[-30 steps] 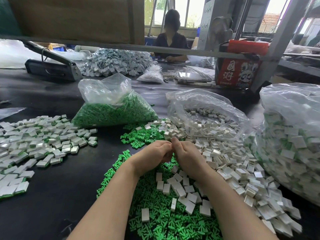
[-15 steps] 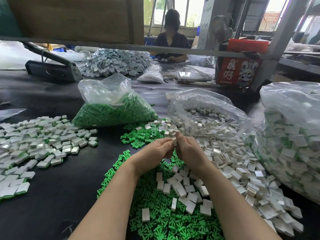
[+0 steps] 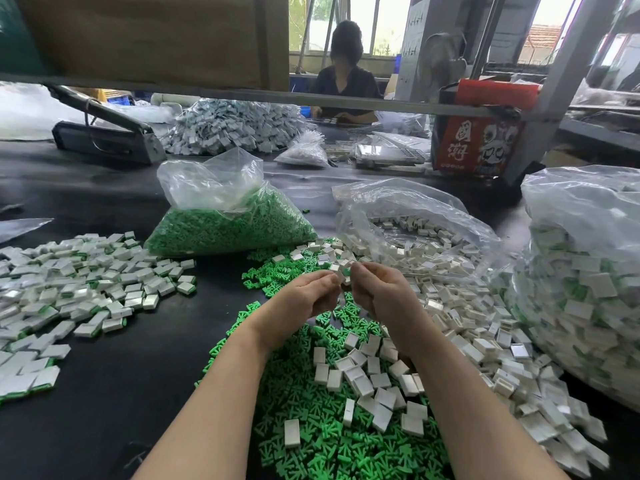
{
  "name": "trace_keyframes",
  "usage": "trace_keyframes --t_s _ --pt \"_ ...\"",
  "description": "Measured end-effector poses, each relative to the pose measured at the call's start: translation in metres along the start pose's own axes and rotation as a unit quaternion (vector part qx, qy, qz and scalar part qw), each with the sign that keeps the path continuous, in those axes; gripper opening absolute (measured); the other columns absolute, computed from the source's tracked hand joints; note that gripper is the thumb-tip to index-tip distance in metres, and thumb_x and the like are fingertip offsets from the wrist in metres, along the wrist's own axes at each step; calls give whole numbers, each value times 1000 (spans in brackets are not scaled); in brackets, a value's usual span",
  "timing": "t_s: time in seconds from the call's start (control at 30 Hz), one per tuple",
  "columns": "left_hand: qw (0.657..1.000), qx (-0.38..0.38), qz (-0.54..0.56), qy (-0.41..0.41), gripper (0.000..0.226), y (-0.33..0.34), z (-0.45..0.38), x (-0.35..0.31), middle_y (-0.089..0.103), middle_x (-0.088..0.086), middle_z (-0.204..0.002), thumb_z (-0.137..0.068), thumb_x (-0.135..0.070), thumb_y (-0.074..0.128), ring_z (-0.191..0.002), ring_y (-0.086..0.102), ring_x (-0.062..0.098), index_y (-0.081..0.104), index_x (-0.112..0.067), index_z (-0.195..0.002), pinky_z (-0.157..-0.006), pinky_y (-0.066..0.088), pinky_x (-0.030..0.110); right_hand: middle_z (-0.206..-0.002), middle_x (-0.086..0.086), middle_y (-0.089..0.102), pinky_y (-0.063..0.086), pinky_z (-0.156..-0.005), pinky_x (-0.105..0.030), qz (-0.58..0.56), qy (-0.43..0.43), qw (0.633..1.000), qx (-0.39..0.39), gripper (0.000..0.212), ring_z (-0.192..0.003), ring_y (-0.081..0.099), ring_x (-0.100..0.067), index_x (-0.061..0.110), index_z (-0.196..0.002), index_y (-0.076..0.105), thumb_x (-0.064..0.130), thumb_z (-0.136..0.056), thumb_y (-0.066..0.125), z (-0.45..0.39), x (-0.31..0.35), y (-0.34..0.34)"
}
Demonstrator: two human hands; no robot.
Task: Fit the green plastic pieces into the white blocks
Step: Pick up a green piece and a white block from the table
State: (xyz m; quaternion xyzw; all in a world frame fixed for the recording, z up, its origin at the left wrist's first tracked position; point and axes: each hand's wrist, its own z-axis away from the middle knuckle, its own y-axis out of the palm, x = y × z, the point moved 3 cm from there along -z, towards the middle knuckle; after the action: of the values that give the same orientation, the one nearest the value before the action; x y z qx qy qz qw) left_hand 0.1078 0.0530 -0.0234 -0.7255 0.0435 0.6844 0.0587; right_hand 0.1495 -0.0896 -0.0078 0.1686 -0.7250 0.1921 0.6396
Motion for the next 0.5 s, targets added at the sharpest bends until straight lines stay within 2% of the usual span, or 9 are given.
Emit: trace_keyframes --t_s 0.07,0.17,0.3,0.37,0.43,0.5 --pt "1000 6 1 3 31 1 0 -1 48 -10 -70 -103 -25 45 -68 46 5 68 -28 -83 -70 44 14 -53 10 46 33 -44 -14 5 -10 1000 -7 27 -45 38 -2 9 -78 55 17 -102 46 0 0 1" --pt "1000 10 5 6 23 2 1 -3 44 -7 -72 -100 -28 47 -70 41 10 65 -25 -86 -79 37 27 -52 11 46 33 -45 -14 24 -25 999 -11 24 -46 38 -2 6 -82 56 14 -102 46 -1 -1 2" --pt "1000 -4 2 5 19 2 0 -2 44 -2 -77 -95 -31 49 -79 38 18 64 -20 -92 -88 34 36 -55 9 46 34 -46 -14 19 -24 1000 -6 21 -47 40 -2 -3 -90 58 12 -101 48 -2 -1 0" --pt "1000 5 -8 10 22 2 -1 -2 44 -6 -73 -97 -31 47 -74 40 15 65 -28 -84 -83 36 31 -58 6 45 34 -47 -15 13 -21 1000 -2 20 -49 40 -3 -3 -91 59 11 -101 48 -1 0 0" --pt "1000 21 -18 14 29 2 -1 -3 41 -13 -67 -98 -32 45 -65 37 6 62 -33 -75 -73 34 25 -59 5 44 32 -50 -19 26 -25 999 -2 21 -52 39 -6 4 -85 59 12 -101 48 -1 1 0" --pt "999 22 -19 12 31 2 -1 -2 41 -15 -66 -98 -32 44 -65 37 5 63 -35 -73 -73 34 26 -60 3 43 31 -54 -26 44 -32 999 -7 22 -56 38 -11 7 -82 59 13 -101 49 -1 2 0"
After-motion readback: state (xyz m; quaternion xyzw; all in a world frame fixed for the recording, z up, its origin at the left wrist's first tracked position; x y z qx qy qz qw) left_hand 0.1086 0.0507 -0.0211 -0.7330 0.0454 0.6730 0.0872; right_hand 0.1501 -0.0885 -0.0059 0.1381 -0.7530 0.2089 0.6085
